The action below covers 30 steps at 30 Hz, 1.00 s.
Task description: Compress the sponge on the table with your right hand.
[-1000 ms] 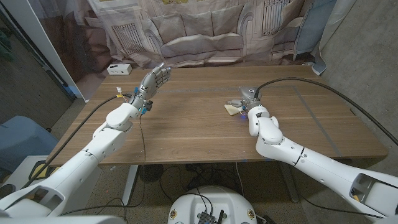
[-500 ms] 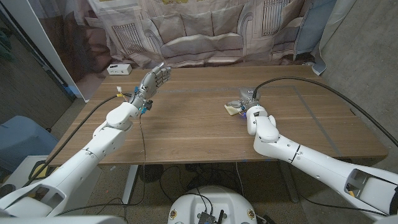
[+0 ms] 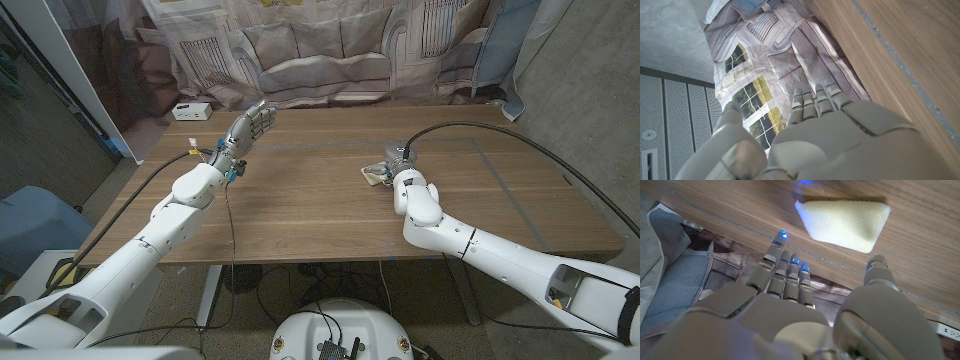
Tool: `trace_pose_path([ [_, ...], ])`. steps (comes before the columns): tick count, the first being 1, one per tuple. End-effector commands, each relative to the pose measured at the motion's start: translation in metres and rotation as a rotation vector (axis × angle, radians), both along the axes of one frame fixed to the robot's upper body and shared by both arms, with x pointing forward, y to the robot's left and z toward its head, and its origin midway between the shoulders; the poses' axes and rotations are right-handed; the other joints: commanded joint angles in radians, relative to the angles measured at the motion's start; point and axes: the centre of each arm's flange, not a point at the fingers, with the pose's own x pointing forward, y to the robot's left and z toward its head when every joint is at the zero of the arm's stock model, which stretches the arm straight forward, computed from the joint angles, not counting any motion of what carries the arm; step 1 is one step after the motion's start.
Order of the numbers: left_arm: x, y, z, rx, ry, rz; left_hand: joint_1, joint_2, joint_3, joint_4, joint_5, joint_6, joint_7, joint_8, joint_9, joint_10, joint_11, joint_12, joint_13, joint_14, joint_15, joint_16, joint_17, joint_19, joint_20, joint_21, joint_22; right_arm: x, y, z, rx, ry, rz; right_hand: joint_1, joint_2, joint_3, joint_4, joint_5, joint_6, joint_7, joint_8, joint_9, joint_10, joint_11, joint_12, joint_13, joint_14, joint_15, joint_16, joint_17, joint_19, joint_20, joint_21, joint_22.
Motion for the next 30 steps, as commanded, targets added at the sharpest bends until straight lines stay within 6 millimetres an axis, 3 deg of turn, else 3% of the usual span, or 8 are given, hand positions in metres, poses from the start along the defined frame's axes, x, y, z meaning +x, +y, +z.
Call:
trace_pose_path([
  [1, 0.0008, -0.0008, -0.0002, -0.003, 0.002, 0.002, 0.008, -0.002, -0.004, -0.001, 0.006, 0.008, 0.000, -0.002, 0.004, 0.005, 0.000, 0.001, 0.003, 0.005, 0.003, 0.001, 0.003, -0.004, 0.000, -0.004, 0.004, 0.0013, 0.0033, -0.0007, -0.012, 0.001, -0.029, 0.030, 0.001, 0.000, -0.001, 0.006, 0.042, -0.003, 0.012, 0.005, 0.046, -0.006, 0.008, 0.002, 0.045, -0.011, 0.015, 0.002, 0.042, -0.005, 0.011, 0.004],
  [4, 0.0014, -0.0014, -0.0005, -0.004, 0.002, 0.001, 0.008, -0.001, -0.004, -0.001, 0.006, 0.009, 0.000, -0.002, 0.004, 0.006, -0.002, 0.001, 0.003, 0.004, 0.004, 0.001, 0.003, -0.004, 0.000, -0.004, 0.004, 0.0013, 0.0035, -0.0006, -0.009, -0.003, -0.034, 0.050, 0.001, 0.001, -0.004, 0.007, 0.074, -0.011, 0.017, 0.005, 0.080, -0.011, 0.013, 0.002, 0.091, -0.019, 0.026, 0.002, 0.092, -0.016, 0.021, 0.005],
  [10, 0.0031, -0.0026, -0.0015, -0.003, 0.008, -0.002, 0.008, -0.001, -0.004, -0.001, 0.006, 0.009, 0.001, -0.002, 0.004, 0.005, 0.000, 0.000, 0.003, 0.005, 0.004, 0.001, 0.003, -0.005, 0.001, -0.004, 0.004, 0.0012, 0.0048, -0.0012, -0.017, 0.008, -0.033, 0.070, 0.002, 0.002, -0.005, 0.009, 0.112, -0.017, 0.023, 0.005, 0.119, -0.016, 0.019, 0.001, 0.131, -0.030, 0.035, 0.003, 0.129, -0.020, 0.026, 0.005],
  [30, 0.0047, -0.0002, -0.0046, -0.007, 0.022, 0.002, 0.010, 0.001, -0.003, -0.001, 0.006, 0.011, 0.001, -0.001, 0.004, 0.006, 0.004, 0.000, 0.003, 0.006, 0.005, 0.001, 0.003, -0.005, 0.002, -0.004, 0.004, 0.0074, 0.0118, -0.0082, -0.030, 0.067, -0.022, 0.087, 0.008, 0.005, -0.005, 0.010, 0.126, -0.020, 0.021, 0.005, 0.137, -0.018, 0.019, 0.001, 0.148, -0.038, 0.037, 0.005, 0.147, -0.027, 0.026, 0.005],
])
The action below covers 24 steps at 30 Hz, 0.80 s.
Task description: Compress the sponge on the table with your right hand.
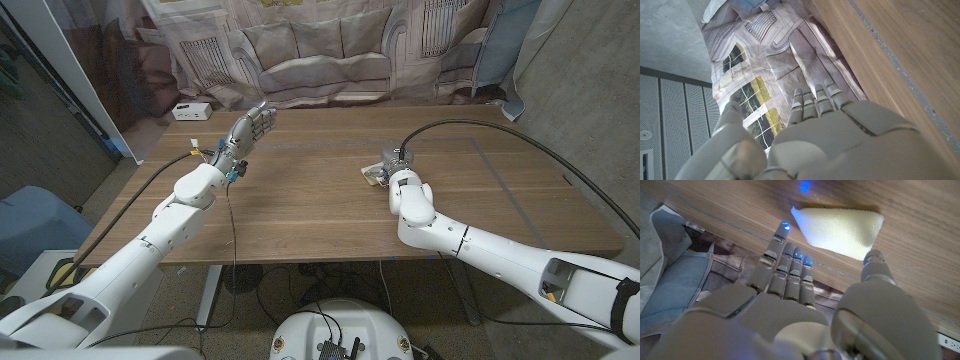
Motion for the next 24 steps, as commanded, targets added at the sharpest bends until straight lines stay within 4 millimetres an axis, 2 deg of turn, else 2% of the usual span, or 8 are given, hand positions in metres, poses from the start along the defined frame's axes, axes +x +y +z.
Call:
trace_pose_path([
  [1, 0.001, 0.002, -0.002, -0.002, 0.010, 0.001, 0.010, 0.001, -0.003, -0.001, 0.006, 0.011, 0.001, -0.001, 0.004, 0.006, 0.004, 0.000, 0.003, 0.006, 0.005, 0.001, 0.003, -0.005, 0.003, -0.004, 0.004, 0.005, 0.003, -0.005, -0.002, 0.043, 0.002, 0.014, 0.000, 0.005, -0.004, 0.010, 0.014, -0.001, 0.006, 0.005, 0.010, 0.001, 0.003, 0.001, 0.009, -0.002, 0.006, 0.005, 0.008, 0.000, 0.006, 0.005],
  [24, 0.003, -0.003, -0.001, 0.006, 0.021, -0.001, 0.011, 0.004, -0.002, -0.001, 0.007, 0.012, 0.000, -0.001, 0.004, 0.009, -0.001, 0.001, 0.003, 0.008, 0.003, 0.002, 0.003, -0.006, 0.002, -0.004, 0.004, 0.016, -0.007, -0.014, 0.025, 0.121, -0.007, 0.007, 0.008, 0.001, 0.007, 0.009, 0.017, -0.002, 0.000, 0.005, 0.012, -0.002, -0.003, 0.001, 0.016, 0.000, 0.006, 0.010, 0.016, 0.002, 0.002, 0.006],
])
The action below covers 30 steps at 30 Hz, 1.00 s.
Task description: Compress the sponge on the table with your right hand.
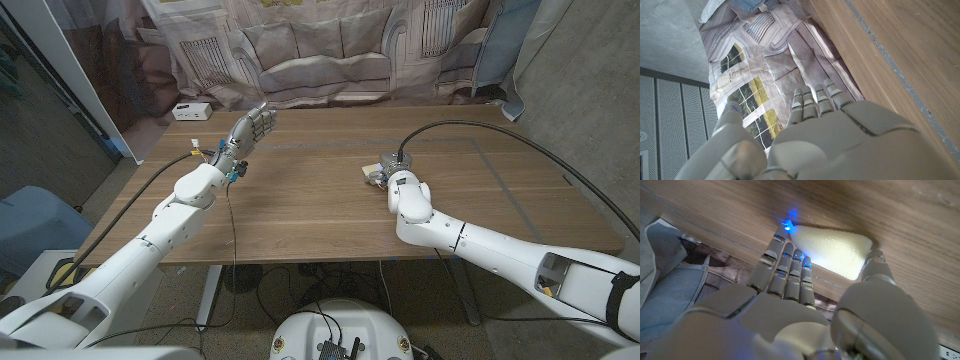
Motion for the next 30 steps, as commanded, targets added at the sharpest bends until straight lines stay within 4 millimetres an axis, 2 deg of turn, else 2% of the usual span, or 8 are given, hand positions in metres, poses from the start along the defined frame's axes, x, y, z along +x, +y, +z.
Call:
trace_pose_path([
  [1, 0.001, -0.003, 0.000, 0.003, 0.008, 0.000, 0.012, 0.004, -0.002, -0.001, 0.007, 0.012, 0.001, -0.001, 0.004, 0.009, -0.002, 0.001, 0.003, 0.008, 0.003, 0.002, 0.003, -0.006, 0.002, -0.004, 0.004, 0.003, -0.005, -0.005, 0.016, 0.039, 0.003, 0.002, 0.003, 0.000, 0.007, 0.009, 0.008, -0.001, 0.000, 0.005, 0.011, -0.001, -0.002, 0.002, 0.008, -0.002, 0.006, 0.005, 0.006, 0.002, 0.002, 0.005],
  [6, 0.000, -0.004, -0.002, 0.002, 0.011, 0.001, 0.012, 0.005, -0.001, -0.001, 0.007, 0.013, 0.002, -0.001, 0.004, 0.009, 0.000, 0.000, 0.003, 0.008, 0.004, 0.002, 0.003, -0.006, 0.001, -0.004, 0.004, 0.005, -0.008, -0.007, 0.034, 0.043, 0.004, 0.002, 0.007, -0.001, 0.010, 0.008, 0.026, -0.004, 0.004, 0.006, 0.030, 0.000, 0.001, 0.002, 0.026, -0.001, 0.012, 0.007, 0.017, 0.003, 0.003, 0.005],
  [13, 0.000, -0.005, -0.004, -0.001, 0.014, 0.002, 0.013, 0.006, -0.001, -0.001, 0.007, 0.013, 0.000, -0.001, 0.004, 0.009, -0.002, 0.000, 0.003, 0.009, 0.004, 0.002, 0.003, -0.008, 0.003, -0.004, 0.004, 0.007, -0.010, -0.010, 0.053, 0.026, 0.014, 0.017, 0.015, -0.002, 0.009, 0.006, 0.095, -0.020, 0.017, 0.006, 0.096, -0.007, 0.014, 0.002, 0.096, -0.023, 0.034, 0.010, 0.073, -0.009, 0.013, 0.006],
  [17, 0.000, -0.005, -0.005, -0.002, 0.017, 0.003, 0.013, 0.007, -0.001, -0.001, 0.007, 0.013, 0.000, -0.001, 0.004, 0.010, -0.002, 0.000, 0.003, 0.009, 0.004, 0.002, 0.003, -0.009, 0.004, -0.004, 0.004, 0.009, -0.012, -0.013, 0.060, 0.019, 0.012, 0.038, 0.028, 0.003, 0.006, 0.005, 0.149, -0.038, 0.028, 0.006, 0.143, -0.015, 0.020, 0.001, 0.152, -0.044, 0.051, 0.013, 0.121, -0.023, 0.022, 0.008],
  [20, 0.000, -0.005, -0.005, -0.003, 0.017, 0.003, 0.013, 0.007, -0.001, -0.001, 0.006, 0.014, 0.001, -0.001, 0.004, 0.011, -0.002, 0.001, 0.003, 0.009, 0.004, 0.002, 0.003, -0.009, 0.004, -0.004, 0.004, 0.011, -0.013, -0.015, 0.061, 0.023, 0.008, 0.048, 0.035, 0.006, 0.005, 0.005, 0.164, -0.041, 0.030, 0.006, 0.165, -0.012, 0.025, 0.001, 0.169, -0.053, 0.057, 0.014, 0.137, -0.027, 0.026, 0.008],
  [24, -0.001, -0.005, -0.005, -0.005, 0.015, 0.004, 0.014, 0.008, 0.000, 0.000, 0.006, 0.015, 0.000, -0.001, 0.004, 0.011, -0.001, 0.001, 0.003, 0.009, 0.003, 0.002, 0.003, -0.009, 0.004, -0.004, 0.004, 0.013, -0.014, -0.016, 0.066, 0.014, 0.005, 0.080, 0.047, 0.017, -0.005, 0.007, 0.200, -0.049, 0.038, 0.005, 0.196, -0.018, 0.029, 0.001, 0.192, -0.063, 0.063, 0.015, 0.158, -0.036, 0.030, 0.009],
  [28, -0.001, -0.005, -0.005, -0.005, 0.015, 0.004, 0.014, 0.008, 0.000, 0.000, 0.006, 0.015, -0.001, -0.001, 0.004, 0.012, 0.002, 0.001, 0.003, 0.010, 0.003, 0.002, 0.003, -0.009, 0.005, -0.004, 0.004, 0.013, -0.015, -0.017, 0.073, -0.002, 0.007, 0.153, 0.075, 0.044, -0.021, 0.011, 0.243, -0.063, 0.044, 0.005, 0.239, -0.025, 0.032, 0.001, 0.235, -0.087, 0.077, 0.018, 0.189, -0.049, 0.036, 0.010],
  [30, -0.001, -0.005, -0.005, -0.006, 0.014, 0.004, 0.014, 0.008, 0.000, 0.000, 0.006, 0.015, 0.000, -0.001, 0.004, 0.013, -0.001, 0.001, 0.003, 0.010, 0.003, 0.002, 0.003, -0.010, 0.005, -0.004, 0.004, 0.012, -0.015, -0.017, 0.077, -0.011, 0.009, 0.173, 0.082, 0.051, -0.023, 0.011, 0.259, -0.071, 0.047, 0.005, 0.253, -0.027, 0.034, 0.000, 0.246, -0.096, 0.081, 0.019, 0.199, -0.054, 0.038, 0.010],
])
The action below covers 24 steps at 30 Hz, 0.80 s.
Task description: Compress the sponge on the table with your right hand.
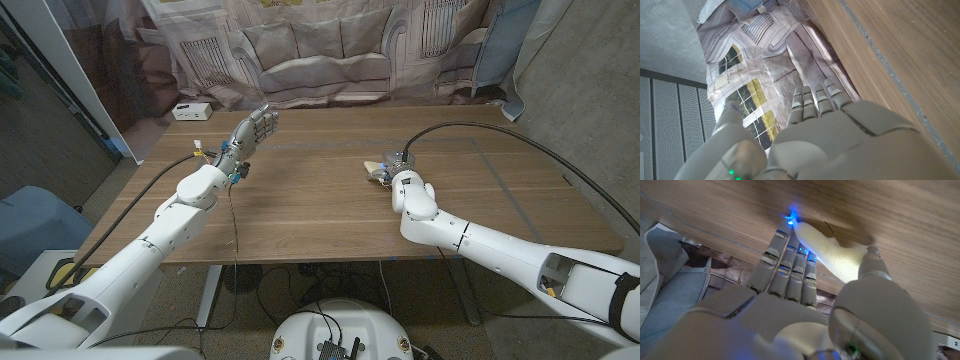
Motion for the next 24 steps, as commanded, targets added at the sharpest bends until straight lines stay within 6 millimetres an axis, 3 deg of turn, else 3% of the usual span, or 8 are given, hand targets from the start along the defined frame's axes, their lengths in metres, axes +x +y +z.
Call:
trace_pose_path([
  [1, -0.001, 0.000, -0.001, -0.003, 0.000, 0.001, 0.009, 0.003, 0.000, 0.000, 0.006, 0.007, -0.001, -0.001, 0.004, 0.013, -0.002, 0.001, 0.003, 0.009, 0.003, 0.002, 0.003, -0.004, 0.000, -0.004, 0.004, 0.002, -0.003, -0.004, 0.025, -0.036, 0.006, 0.050, 0.020, 0.022, -0.004, 0.007, 0.039, -0.013, 0.012, 0.004, 0.035, -0.007, 0.010, 0.002, 0.034, -0.020, 0.013, 0.006, 0.028, -0.007, 0.011, 0.005],
  [8, -0.002, 0.000, -0.002, -0.003, 0.002, 0.002, 0.009, 0.003, 0.000, 0.000, 0.006, 0.009, 0.000, -0.001, 0.004, 0.013, -0.003, 0.001, 0.003, 0.010, 0.004, 0.002, 0.003, -0.005, 0.001, -0.004, 0.004, -0.004, -0.005, -0.003, 0.049, -0.098, 0.023, 0.124, 0.054, 0.051, -0.005, 0.004, 0.107, -0.043, 0.025, 0.003, 0.100, -0.031, 0.017, 0.002, 0.099, -0.047, 0.030, 0.009, 0.074, -0.031, 0.025, 0.007],
  [11, -0.003, 0.000, -0.002, -0.003, 0.002, 0.001, 0.009, 0.004, 0.000, 0.000, 0.006, 0.009, 0.000, -0.001, 0.004, 0.014, -0.001, 0.001, 0.003, 0.010, 0.004, 0.002, 0.003, -0.005, 0.001, -0.004, 0.004, -0.007, -0.007, -0.002, 0.059, -0.124, 0.029, 0.141, 0.062, 0.059, -0.004, 0.002, 0.124, -0.046, 0.028, 0.003, 0.121, -0.029, 0.020, 0.002, 0.118, -0.058, 0.033, 0.008, 0.085, -0.037, 0.029, 0.008],
  [24, -0.005, -0.002, -0.001, 0.003, 0.000, -0.001, 0.010, 0.004, 0.000, 0.000, 0.006, 0.011, 0.000, 0.000, 0.004, 0.017, -0.002, 0.002, 0.004, 0.011, 0.004, 0.002, 0.003, -0.007, 0.002, -0.004, 0.004, -0.019, -0.014, 0.002, 0.086, -0.194, 0.038, 0.161, 0.067, 0.064, 0.000, -0.005, 0.151, -0.051, 0.031, 0.002, 0.147, -0.042, 0.019, 0.002, 0.141, -0.065, 0.035, 0.010, 0.100, -0.046, 0.035, 0.009],
])
